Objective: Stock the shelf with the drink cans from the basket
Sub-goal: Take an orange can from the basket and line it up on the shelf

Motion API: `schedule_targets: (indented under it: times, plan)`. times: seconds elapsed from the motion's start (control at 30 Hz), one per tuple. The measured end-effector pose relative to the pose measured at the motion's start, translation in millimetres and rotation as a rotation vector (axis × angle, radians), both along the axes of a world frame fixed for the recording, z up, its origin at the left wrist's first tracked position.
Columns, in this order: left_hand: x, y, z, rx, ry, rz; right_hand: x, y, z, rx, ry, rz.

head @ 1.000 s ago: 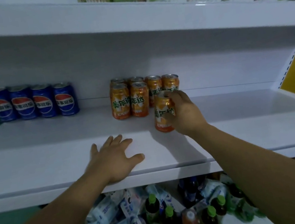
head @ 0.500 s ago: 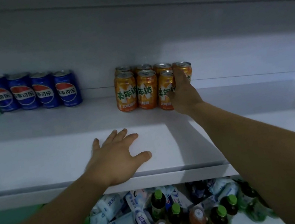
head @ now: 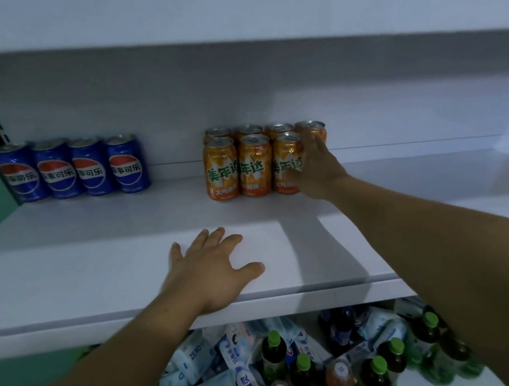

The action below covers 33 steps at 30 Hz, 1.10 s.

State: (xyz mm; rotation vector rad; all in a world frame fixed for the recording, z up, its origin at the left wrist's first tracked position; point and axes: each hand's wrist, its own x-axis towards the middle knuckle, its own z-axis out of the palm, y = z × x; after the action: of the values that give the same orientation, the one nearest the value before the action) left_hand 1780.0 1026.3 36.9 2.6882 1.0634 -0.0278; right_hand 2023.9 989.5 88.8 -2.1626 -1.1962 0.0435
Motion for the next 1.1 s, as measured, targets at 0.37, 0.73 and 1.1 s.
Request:
schedule_targets:
  times: [0.37, 0.73, 1.1]
  plan:
    - [47.4, -53.4, 47.3, -0.164, -0.002, -0.184, 4.8, -214.6, 38.9, -0.520, -0.065, -0.267]
    - [131.4, -334.5, 43.8, -0.080, 0.039, -0.971, -63.7, -490.3, 36.3, -0.563, 0.063, -0.775]
    - [167.3, -464.2, -43.5, -0.059, 0.209, -1.428, -110.9, -630.7, -49.0, -0.582, 0.359, -1.192]
